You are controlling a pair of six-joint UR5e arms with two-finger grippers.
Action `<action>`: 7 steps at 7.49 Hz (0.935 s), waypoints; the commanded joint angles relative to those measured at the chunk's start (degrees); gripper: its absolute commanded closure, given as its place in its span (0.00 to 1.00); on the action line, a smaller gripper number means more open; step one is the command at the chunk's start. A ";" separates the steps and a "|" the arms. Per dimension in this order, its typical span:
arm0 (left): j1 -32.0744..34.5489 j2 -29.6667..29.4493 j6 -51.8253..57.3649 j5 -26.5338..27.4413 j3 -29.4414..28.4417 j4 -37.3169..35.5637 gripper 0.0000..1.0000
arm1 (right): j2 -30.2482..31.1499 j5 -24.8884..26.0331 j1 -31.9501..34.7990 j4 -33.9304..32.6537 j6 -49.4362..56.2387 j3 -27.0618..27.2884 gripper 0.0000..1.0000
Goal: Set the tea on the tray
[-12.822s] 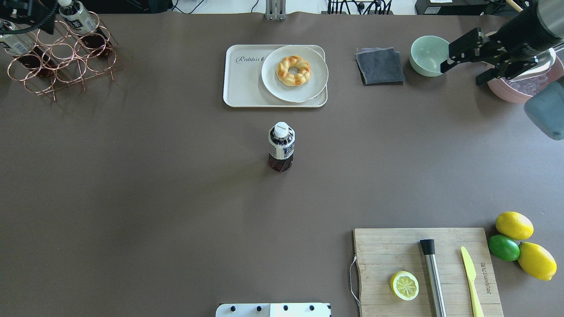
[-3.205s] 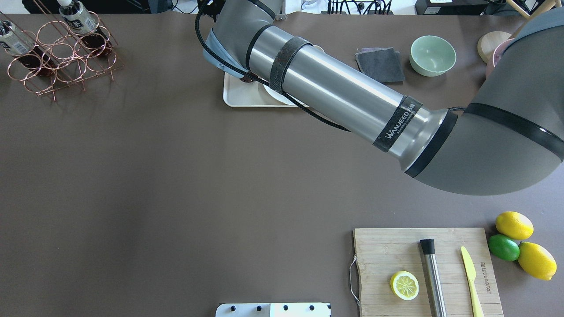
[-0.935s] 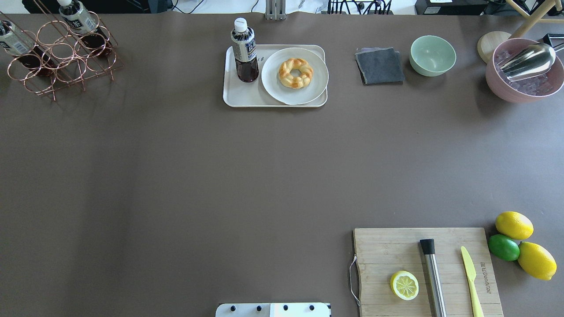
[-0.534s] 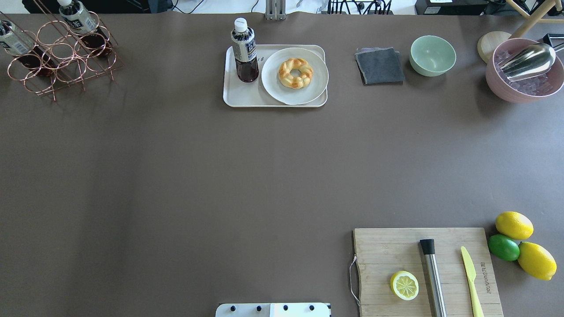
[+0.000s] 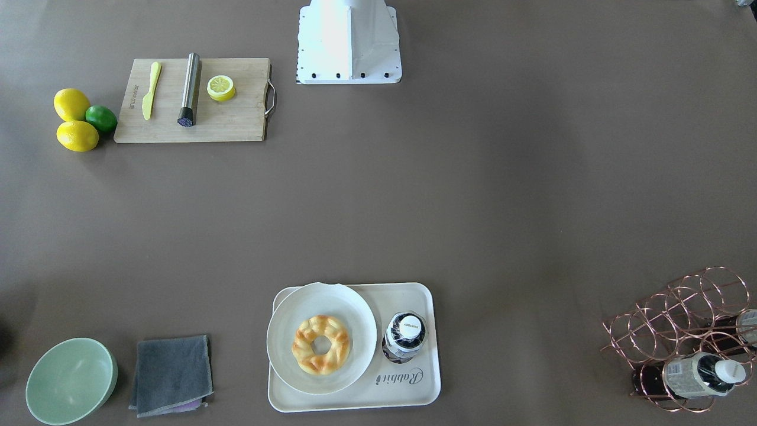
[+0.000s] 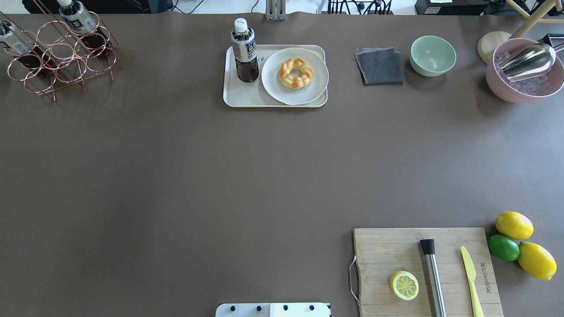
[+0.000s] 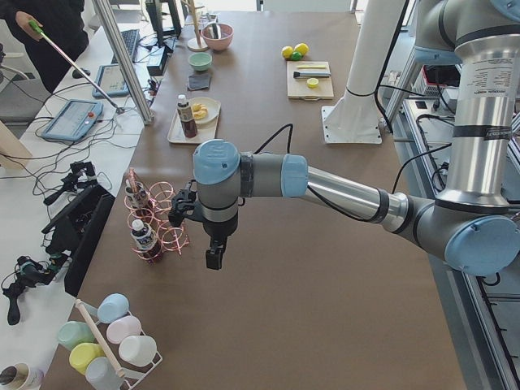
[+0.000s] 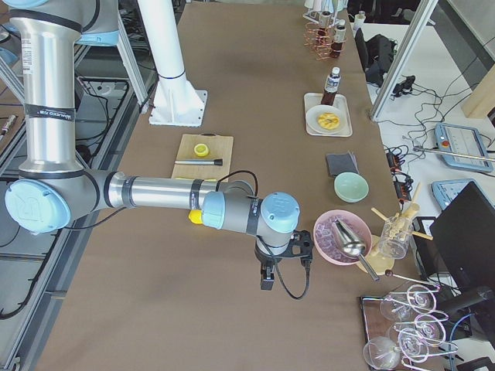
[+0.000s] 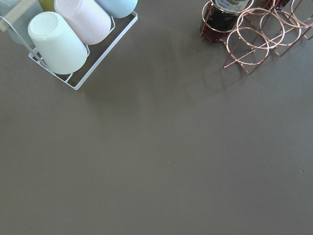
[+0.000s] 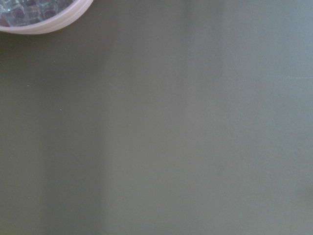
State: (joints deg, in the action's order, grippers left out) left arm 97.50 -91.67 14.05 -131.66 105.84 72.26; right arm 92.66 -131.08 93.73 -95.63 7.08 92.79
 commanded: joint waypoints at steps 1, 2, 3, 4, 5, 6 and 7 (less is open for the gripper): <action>-0.30 0.26 0.10 0.09 -0.28 -1.07 0.03 | -2.12 -0.94 0.31 0.88 -4.42 1.06 0.00; -0.82 0.35 0.10 -0.26 -2.02 -1.07 0.03 | -2.39 -0.94 -1.08 1.14 -5.75 1.07 0.00; -0.83 1.22 0.10 -0.44 -2.82 -0.98 0.03 | -2.39 -0.94 -3.01 1.58 -7.50 1.07 0.00; -0.91 1.49 0.10 -0.44 -2.83 -0.98 0.03 | -2.48 -0.94 -4.42 1.58 -8.48 1.07 0.00; -0.91 1.58 0.10 -0.44 -3.35 -1.07 0.03 | -2.92 -0.94 -5.22 1.58 -9.18 1.07 0.00; -0.91 1.58 0.10 -0.26 -3.44 -1.07 0.03 | -3.09 -1.72 -5.23 1.58 -9.19 1.16 0.00; -0.91 1.58 0.10 -0.26 -3.96 -1.07 0.03 | -3.70 -1.99 -5.31 1.50 -9.19 0.73 0.00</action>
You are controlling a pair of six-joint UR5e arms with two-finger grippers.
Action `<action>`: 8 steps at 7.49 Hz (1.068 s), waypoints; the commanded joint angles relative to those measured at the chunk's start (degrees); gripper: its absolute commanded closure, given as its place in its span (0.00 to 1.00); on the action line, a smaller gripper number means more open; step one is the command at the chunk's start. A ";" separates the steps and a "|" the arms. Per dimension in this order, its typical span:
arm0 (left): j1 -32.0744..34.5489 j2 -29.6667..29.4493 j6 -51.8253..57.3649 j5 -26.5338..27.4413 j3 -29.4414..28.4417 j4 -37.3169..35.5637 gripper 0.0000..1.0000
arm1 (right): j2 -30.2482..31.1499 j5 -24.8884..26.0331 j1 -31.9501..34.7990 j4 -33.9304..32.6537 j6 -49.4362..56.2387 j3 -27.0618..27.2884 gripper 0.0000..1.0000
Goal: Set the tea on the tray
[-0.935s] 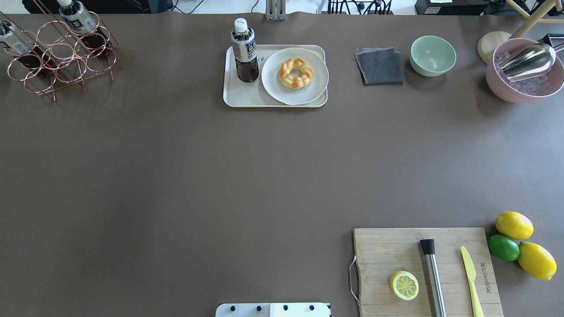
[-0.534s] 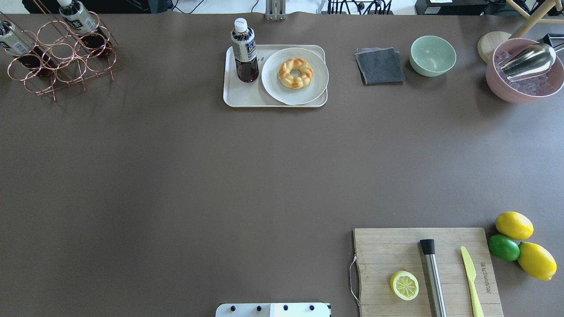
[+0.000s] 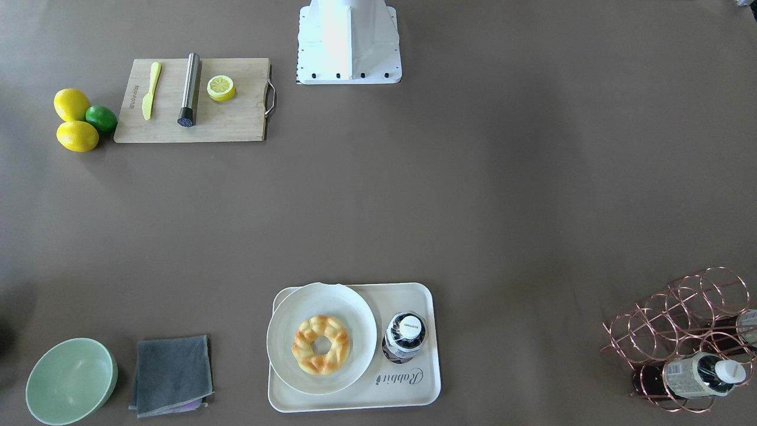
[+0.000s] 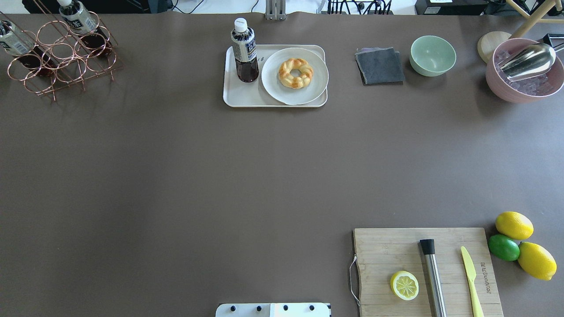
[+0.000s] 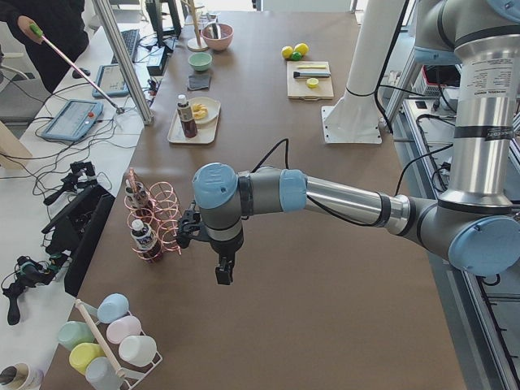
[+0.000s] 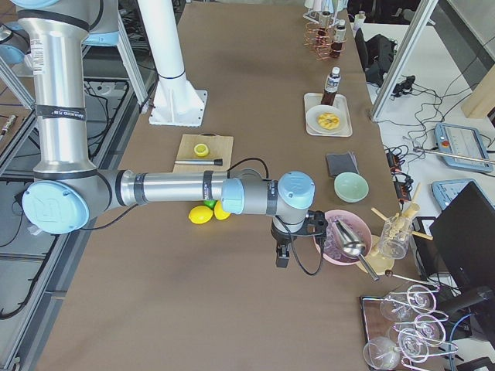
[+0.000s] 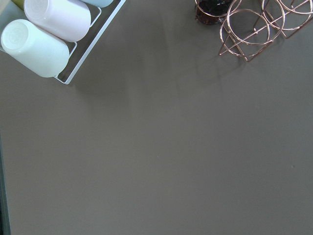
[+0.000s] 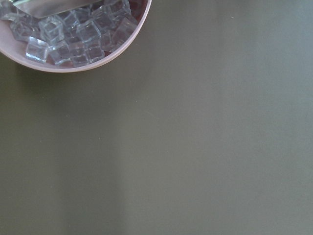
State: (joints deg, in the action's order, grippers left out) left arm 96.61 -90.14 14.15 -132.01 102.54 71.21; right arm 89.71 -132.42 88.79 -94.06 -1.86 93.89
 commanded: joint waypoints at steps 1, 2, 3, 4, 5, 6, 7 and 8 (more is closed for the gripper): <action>-0.54 0.93 0.00 -0.09 -1.20 0.16 0.03 | -0.85 -0.56 -0.72 -0.07 -0.25 -0.72 0.00; -0.72 1.20 0.00 -0.09 -1.03 0.07 0.03 | -0.93 -0.56 -0.73 0.02 -0.25 -0.90 0.00; -0.81 1.11 0.00 -0.09 -1.03 0.16 0.03 | -0.85 -0.56 -0.73 0.02 -0.25 -0.90 0.00; -1.24 1.11 0.00 -0.09 -1.03 0.16 0.03 | -0.85 -0.56 -0.73 -0.07 -0.25 -0.90 0.00; -1.68 1.11 0.00 -0.09 -1.12 0.16 0.03 | -0.76 -0.56 -0.73 -0.07 -0.25 -0.90 0.00; -3.60 1.11 -0.09 -0.09 -1.38 0.16 0.03 | -0.76 -0.56 -0.73 -0.07 -0.25 -0.90 0.00; -5.62 1.11 -0.09 0.08 -2.43 0.16 0.03 | -0.76 -0.56 -0.73 -0.07 -0.25 -0.81 0.00; -5.81 1.20 -0.09 0.17 -2.70 0.16 0.03 | -0.76 -0.56 -0.73 -0.07 -0.25 -0.81 0.00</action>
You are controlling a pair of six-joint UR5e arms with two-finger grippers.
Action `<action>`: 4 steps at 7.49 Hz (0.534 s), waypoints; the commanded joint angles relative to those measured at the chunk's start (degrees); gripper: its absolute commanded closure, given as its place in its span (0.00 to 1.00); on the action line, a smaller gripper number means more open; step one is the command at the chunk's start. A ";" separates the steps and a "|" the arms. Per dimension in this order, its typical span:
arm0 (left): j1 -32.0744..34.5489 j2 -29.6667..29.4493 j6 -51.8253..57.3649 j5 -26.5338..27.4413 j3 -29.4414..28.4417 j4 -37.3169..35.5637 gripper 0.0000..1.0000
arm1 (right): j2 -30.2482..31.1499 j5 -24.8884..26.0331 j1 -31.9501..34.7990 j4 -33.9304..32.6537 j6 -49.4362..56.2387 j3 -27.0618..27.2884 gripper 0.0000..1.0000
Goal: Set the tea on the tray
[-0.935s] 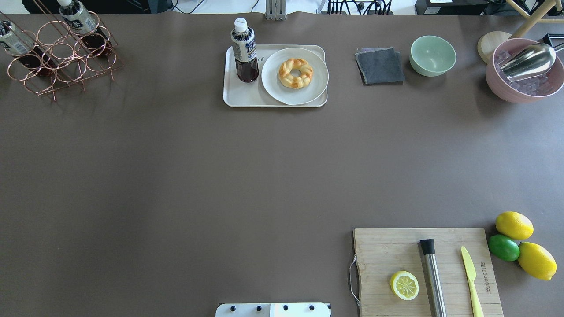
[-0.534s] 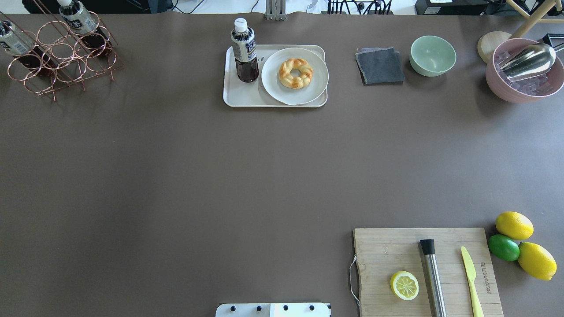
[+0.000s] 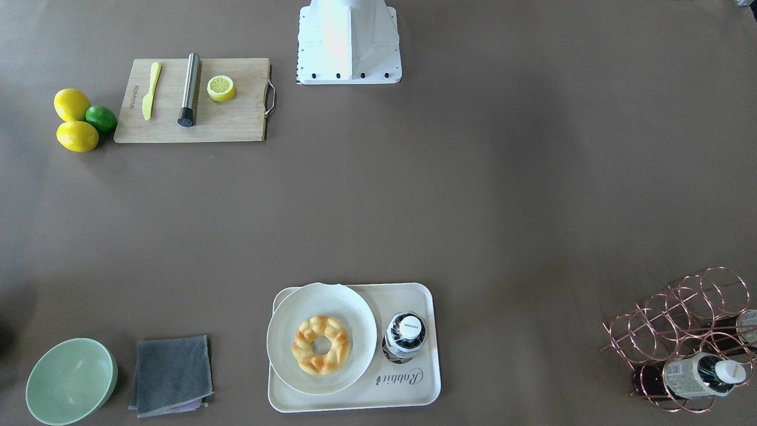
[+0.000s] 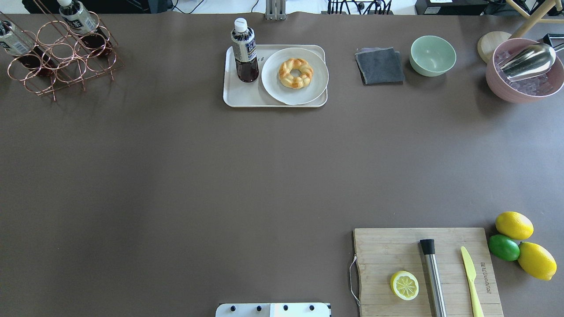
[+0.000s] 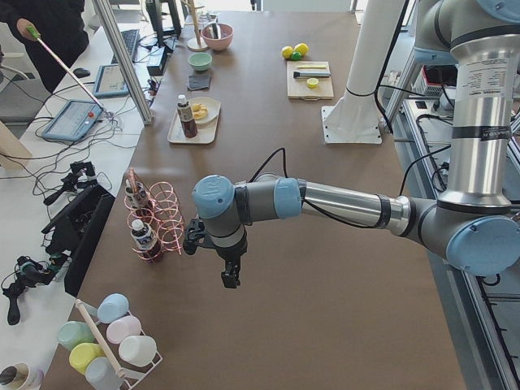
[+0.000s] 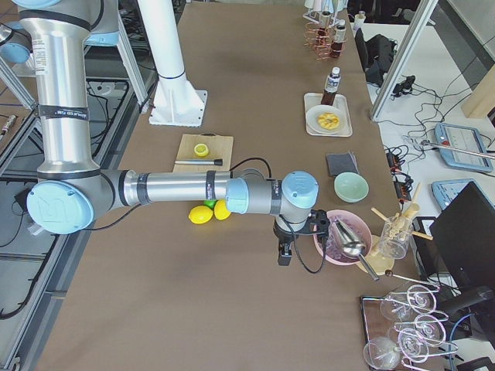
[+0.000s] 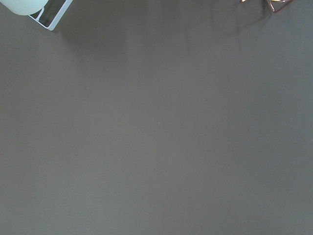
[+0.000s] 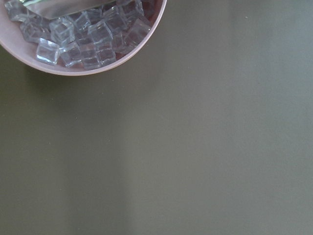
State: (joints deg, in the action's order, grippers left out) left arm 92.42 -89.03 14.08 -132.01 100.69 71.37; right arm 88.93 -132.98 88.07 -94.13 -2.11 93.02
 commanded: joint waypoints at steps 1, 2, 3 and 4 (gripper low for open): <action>-1.63 0.08 0.07 0.18 -0.94 0.00 0.03 | 0.01 0.00 0.00 0.00 0.00 0.32 0.00; -1.54 0.08 0.07 0.26 -1.46 0.00 0.03 | 0.01 0.00 0.00 0.00 0.00 0.50 0.00; -1.54 0.26 0.07 0.44 -1.55 0.00 0.03 | 0.01 0.00 0.00 0.00 0.00 0.67 0.00; -1.54 0.78 0.07 0.35 -1.21 0.09 0.03 | 0.01 0.00 0.00 0.00 0.00 0.76 0.00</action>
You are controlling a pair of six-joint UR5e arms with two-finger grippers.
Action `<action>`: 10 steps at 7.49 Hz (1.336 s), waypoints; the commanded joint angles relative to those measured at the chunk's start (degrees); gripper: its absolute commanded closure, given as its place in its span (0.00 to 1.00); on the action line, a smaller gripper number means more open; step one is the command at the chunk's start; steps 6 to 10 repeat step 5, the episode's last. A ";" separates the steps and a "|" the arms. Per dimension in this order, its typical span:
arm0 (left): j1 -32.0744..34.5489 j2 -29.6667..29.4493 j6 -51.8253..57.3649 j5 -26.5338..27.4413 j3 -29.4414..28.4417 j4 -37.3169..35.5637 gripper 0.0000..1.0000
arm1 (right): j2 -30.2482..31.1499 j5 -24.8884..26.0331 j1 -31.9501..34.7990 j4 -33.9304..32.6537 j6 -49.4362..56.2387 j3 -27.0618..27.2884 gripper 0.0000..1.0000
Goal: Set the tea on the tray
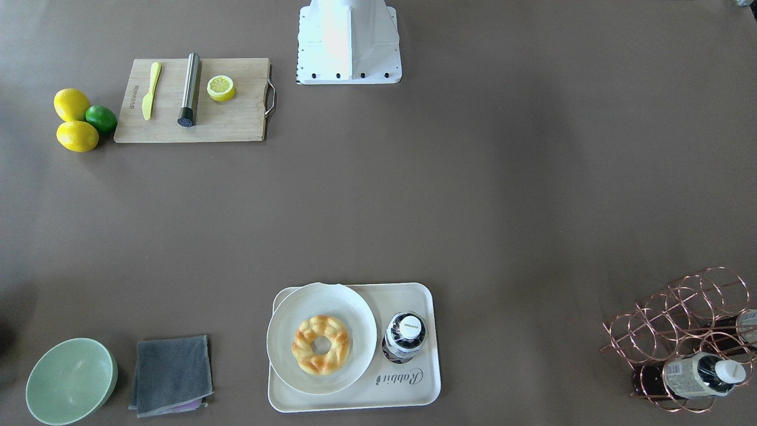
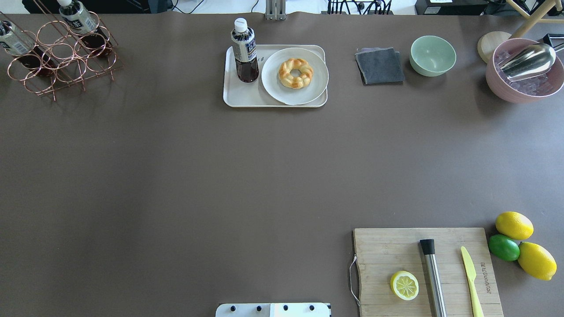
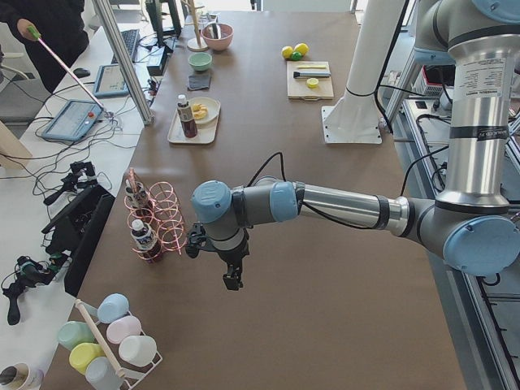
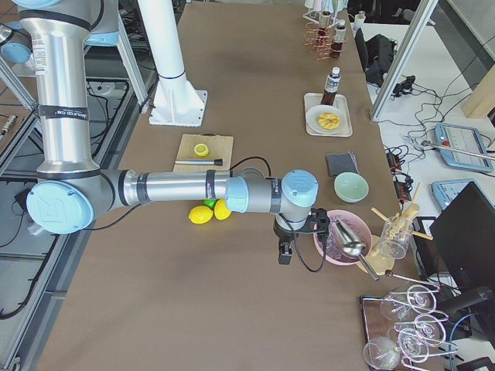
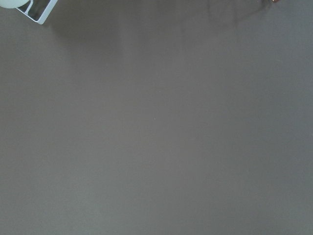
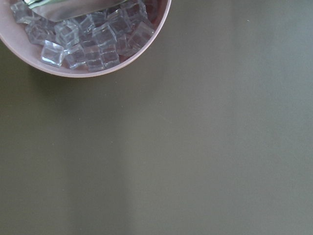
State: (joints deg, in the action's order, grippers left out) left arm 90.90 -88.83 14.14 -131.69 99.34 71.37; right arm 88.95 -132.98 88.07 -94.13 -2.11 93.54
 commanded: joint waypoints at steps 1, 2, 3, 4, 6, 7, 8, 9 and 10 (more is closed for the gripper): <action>0.06 0.59 0.01 0.12 -0.02 0.00 0.03 | -0.09 0.00 0.00 0.00 -0.09 0.24 0.00; 0.24 0.68 0.01 0.12 -0.02 0.00 0.03 | -0.18 -0.17 0.00 0.09 -0.09 0.32 0.00; 0.24 0.68 -0.08 0.12 -0.02 0.00 0.03 | -0.18 -0.18 0.00 0.00 -0.09 0.67 0.00; 0.24 0.68 -0.08 0.12 -0.11 -0.09 0.03 | -0.18 -0.18 0.00 0.09 -0.09 0.68 0.00; 0.24 0.68 -0.08 0.12 -0.20 -0.09 0.03 | -0.26 -0.26 0.00 0.09 -0.09 0.76 0.00; 0.24 0.68 -0.08 0.12 -0.20 -0.09 0.03 | -0.26 -0.26 0.00 0.09 -0.09 0.76 0.00; 0.24 0.68 -0.08 0.12 -0.20 -0.09 0.03 | -0.26 -0.26 0.00 0.09 -0.09 0.76 0.00; 0.24 0.68 -0.08 0.12 -0.20 -0.09 0.03 | -0.26 -0.26 0.00 0.09 -0.09 0.76 0.00; 0.24 0.68 -0.08 0.12 -0.20 -0.09 0.03 | -0.26 -0.26 0.00 0.09 -0.09 0.76 0.00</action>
